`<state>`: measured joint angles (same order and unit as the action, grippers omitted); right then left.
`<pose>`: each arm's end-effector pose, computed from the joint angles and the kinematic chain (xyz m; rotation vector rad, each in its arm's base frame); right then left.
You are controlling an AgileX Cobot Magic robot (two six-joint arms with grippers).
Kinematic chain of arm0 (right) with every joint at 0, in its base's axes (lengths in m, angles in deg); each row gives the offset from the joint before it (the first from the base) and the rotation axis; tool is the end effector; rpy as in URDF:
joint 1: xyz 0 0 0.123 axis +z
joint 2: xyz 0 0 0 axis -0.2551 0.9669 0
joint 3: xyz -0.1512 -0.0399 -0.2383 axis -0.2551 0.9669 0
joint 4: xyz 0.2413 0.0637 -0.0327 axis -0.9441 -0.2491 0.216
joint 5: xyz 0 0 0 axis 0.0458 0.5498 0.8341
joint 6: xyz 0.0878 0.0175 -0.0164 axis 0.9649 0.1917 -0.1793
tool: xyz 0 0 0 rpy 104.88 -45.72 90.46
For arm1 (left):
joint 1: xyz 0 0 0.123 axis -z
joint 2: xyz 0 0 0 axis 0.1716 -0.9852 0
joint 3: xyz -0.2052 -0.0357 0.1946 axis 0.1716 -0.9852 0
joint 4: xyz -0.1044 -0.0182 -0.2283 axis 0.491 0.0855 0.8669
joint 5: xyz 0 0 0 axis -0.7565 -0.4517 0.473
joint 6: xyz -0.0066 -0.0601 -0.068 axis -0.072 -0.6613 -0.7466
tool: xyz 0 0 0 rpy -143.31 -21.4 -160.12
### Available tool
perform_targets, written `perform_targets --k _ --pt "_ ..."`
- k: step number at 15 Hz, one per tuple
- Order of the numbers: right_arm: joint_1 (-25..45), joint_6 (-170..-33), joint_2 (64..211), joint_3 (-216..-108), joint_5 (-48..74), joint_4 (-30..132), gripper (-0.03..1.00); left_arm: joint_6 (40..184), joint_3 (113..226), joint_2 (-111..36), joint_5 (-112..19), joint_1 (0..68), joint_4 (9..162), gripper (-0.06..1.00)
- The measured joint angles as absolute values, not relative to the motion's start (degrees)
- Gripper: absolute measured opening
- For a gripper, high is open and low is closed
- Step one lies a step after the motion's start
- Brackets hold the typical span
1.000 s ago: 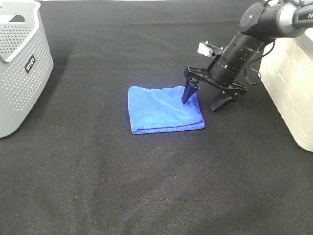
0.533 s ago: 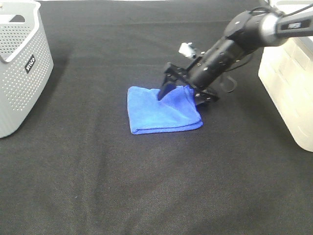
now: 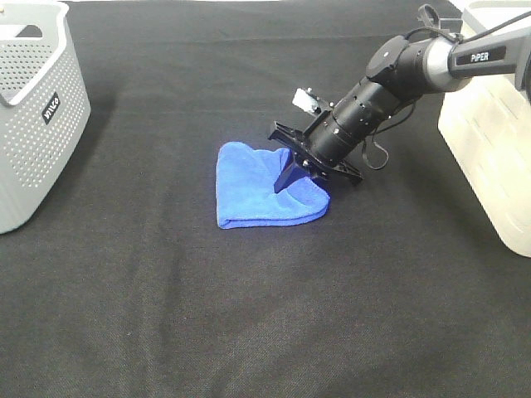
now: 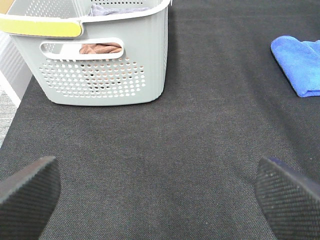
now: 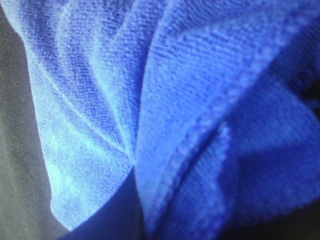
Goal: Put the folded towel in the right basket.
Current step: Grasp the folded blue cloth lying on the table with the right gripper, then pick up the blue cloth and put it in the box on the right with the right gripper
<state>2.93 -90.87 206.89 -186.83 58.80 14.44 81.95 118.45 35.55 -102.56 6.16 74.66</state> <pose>0.4472 0.1973 0.0753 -0.1114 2.9680 0.9797 -0.0054 -0.0045 0.2789 0.0075 2.0256 0.0220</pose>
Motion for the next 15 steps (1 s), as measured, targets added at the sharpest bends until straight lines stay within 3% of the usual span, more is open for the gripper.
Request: perform_targets --k 5,8,11,15 --pt "3.2 -91.9 205.7 -187.2 61.4 15.9 0.16 82.0 118.5 35.5 -102.6 6.2 74.7 0.99" --pt "3.6 -91.9 202.5 -194.6 72.1 19.4 0.16 82.0 118.5 35.5 -102.6 6.2 74.7 0.99" --pt "3.8 -91.8 198.9 -200.2 72.9 21.4 0.16 82.0 118.5 35.5 -102.6 6.2 74.7 0.99" --pt "3.8 -90.8 185.7 -204.1 73.3 34.2 0.16 82.0 118.5 35.5 -102.6 6.2 74.7 0.99"
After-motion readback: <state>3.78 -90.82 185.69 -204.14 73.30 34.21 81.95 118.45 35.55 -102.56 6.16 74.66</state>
